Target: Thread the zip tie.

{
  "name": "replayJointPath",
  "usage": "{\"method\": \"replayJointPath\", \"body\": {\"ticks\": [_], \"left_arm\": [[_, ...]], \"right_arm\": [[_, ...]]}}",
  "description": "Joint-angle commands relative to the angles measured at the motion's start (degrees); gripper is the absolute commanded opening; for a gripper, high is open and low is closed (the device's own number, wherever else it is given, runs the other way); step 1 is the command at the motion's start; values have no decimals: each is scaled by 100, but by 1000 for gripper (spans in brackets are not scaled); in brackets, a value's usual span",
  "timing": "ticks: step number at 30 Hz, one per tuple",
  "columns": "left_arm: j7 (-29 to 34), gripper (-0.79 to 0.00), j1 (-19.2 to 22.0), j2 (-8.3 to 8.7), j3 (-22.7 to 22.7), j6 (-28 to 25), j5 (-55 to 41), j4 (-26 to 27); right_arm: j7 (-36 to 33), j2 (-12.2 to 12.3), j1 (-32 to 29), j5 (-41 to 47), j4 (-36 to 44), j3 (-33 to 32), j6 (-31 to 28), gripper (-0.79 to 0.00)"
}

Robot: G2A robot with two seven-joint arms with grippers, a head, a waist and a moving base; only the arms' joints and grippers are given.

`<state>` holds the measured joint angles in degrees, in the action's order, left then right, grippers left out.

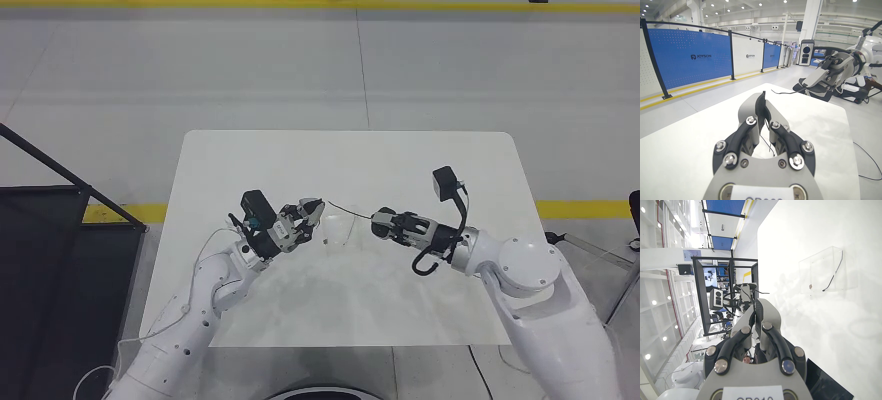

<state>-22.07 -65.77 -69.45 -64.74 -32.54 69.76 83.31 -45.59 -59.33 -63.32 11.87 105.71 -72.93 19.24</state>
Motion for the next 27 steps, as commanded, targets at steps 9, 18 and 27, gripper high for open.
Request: {"method": "replayJointPath", "body": {"ticks": [9, 18, 27], "left_arm": [[301, -785, 95, -18, 13, -46, -195, 17], [167, -785, 228, -47, 52, -114, -151, -154], [-89, -785, 271, -46, 22, -162, 103, -282]], "right_arm": [[124, -6, -73, -19, 35, 36, -27, -785], [293, -6, -305, 139, 302, 12, 262, -785], [1000, 12, -906, -12, 1339, -109, 941, -785]]}}
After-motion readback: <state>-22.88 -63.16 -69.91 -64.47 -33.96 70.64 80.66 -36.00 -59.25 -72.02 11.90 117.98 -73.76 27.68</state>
